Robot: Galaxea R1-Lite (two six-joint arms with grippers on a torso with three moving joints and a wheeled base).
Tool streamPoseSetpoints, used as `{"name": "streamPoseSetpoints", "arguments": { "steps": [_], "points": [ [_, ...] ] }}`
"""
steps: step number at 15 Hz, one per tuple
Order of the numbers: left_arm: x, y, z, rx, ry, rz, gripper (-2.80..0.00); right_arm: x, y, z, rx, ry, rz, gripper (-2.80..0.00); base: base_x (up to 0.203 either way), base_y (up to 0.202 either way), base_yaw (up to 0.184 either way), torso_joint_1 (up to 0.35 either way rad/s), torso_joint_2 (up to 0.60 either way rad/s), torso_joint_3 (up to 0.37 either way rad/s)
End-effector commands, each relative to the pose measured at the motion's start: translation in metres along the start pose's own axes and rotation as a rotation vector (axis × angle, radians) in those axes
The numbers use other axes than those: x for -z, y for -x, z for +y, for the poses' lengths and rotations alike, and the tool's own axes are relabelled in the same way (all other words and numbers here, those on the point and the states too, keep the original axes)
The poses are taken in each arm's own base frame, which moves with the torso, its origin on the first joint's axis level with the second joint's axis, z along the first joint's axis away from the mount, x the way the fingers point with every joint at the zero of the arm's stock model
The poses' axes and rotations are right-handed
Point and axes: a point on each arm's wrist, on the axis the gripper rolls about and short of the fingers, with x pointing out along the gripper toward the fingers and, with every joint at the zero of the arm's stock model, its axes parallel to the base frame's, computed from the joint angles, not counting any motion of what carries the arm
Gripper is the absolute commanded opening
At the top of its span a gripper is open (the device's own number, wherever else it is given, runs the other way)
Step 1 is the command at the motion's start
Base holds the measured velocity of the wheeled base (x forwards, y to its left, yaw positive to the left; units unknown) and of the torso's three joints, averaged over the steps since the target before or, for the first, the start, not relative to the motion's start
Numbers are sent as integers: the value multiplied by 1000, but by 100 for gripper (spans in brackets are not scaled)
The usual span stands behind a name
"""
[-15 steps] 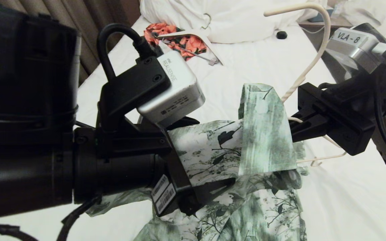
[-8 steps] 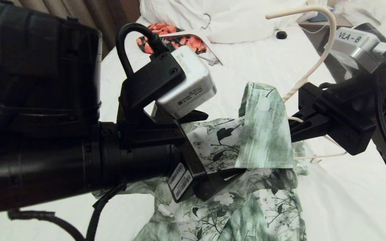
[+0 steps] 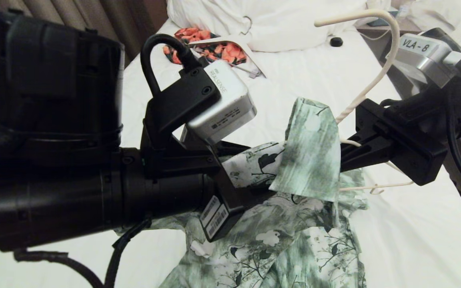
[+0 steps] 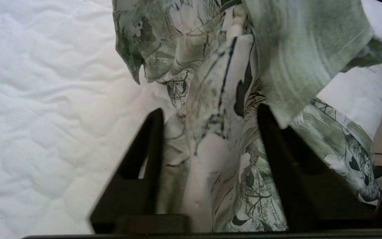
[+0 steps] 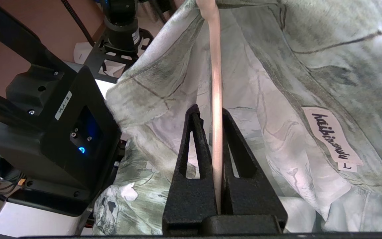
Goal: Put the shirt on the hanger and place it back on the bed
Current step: Hook the other side of the shirt onto the hanger
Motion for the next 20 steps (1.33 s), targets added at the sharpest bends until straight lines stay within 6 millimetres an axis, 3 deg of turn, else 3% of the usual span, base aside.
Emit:
{"name": "streamPoseSetpoints", "arguments": {
  "steps": [1, 13, 14, 15, 20],
  "points": [
    [1, 2, 0, -2, -2, -1, -280, 1, 0, -1, -5, -2, -3, -280, 0, 0, 0, 0, 0, 0],
    [5, 5, -2, 10, -1, 6, -280, 1, 2, -1, 4, -4, -3, -280, 0, 0, 0, 0, 0, 0],
    [5, 5, -2, 14, -1, 1, -280, 1, 2, -1, 3, -5, -3, -12, 0, 0, 0, 0, 0, 0],
    [4, 6, -2, 15, 0, -1, -280, 1, 2, -1, 3, -5, -3, 0, 0, 0, 0, 0, 0, 0],
    [3, 11, 3, -4, 4, -11, -280, 0, 2, -2, 7, -11, -4, 0, 0, 0, 0, 0, 0, 0]
  ]
}}
